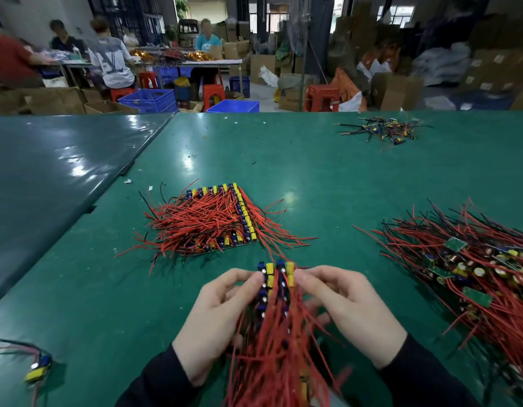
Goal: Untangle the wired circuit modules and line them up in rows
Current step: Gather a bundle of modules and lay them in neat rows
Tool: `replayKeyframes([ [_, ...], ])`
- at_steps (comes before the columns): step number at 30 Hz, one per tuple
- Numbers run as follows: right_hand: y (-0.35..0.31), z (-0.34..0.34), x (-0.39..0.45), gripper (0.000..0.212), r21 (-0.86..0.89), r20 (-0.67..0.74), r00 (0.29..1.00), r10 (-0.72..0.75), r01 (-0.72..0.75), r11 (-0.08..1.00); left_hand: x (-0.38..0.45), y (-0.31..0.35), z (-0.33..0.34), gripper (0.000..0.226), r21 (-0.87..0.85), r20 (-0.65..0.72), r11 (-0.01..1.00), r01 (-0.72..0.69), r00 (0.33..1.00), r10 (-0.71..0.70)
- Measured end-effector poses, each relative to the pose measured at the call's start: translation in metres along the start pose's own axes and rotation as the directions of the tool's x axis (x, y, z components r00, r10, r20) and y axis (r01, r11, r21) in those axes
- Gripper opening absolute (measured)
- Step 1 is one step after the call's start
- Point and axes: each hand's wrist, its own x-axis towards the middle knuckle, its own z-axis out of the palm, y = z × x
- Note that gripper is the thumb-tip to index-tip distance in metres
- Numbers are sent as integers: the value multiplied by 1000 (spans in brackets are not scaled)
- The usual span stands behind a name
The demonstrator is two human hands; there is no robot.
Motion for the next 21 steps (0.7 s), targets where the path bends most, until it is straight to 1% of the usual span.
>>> replayKeyframes([
  [3, 3, -2, 2, 46, -30, 27, 1000, -14, 15, 999, -2, 5, -4, 23, 18, 17, 1000, -20, 1000, 20],
  [5, 4, -3, 4, 39, 18, 45, 999, 9, -10, 1000, -4, 11, -6, 25, 73, 30, 996, -54, 998, 52],
  [7, 4, -3, 5, 38, 40, 81, 996, 34, -38, 998, -3, 13, -7, 29, 123, 17, 987, -103, 995, 101],
  [9, 5, -1, 6, 44, 48, 139, 989, 56, -63, 997, 0, 10, -9, 36, 93, -11, 993, -71, 997, 73],
  [11, 8, 0, 5, 53, 45, 203, 977, 64, -74, 996, 1, 7, -9, 40, 56, 20, 998, 2, 1000, -3],
  [12, 9, 1, 3, 51, 34, 234, 970, 58, -68, 997, 0, 7, -8, 39, 51, 48, 998, 30, 998, -33],
  [14, 8, 3, 1, 35, 3, 277, 960, 34, -36, 999, -1, 7, -9, 33, 91, 63, 995, 35, 997, -41],
  [16, 8, 2, 1, 15, -19, 277, 961, 16, -11, 1000, -1, 7, -10, 33, 186, 44, 983, 5, 999, -13],
  [17, 9, 2, 1, 11, -39, 265, 964, 8, 3, 999, -2, 7, -11, 34, 223, 34, 975, -5, 999, -3],
  [19, 10, 1, 2, 12, -71, 242, 970, -6, 24, 997, -2, 8, -12, 34, 279, 35, 960, -26, 999, 17],
  [21, 10, 2, 3, 11, -23, 242, 970, 9, -4, 1000, -2, 8, -14, 32, 357, 15, 933, -43, 999, 40],
])
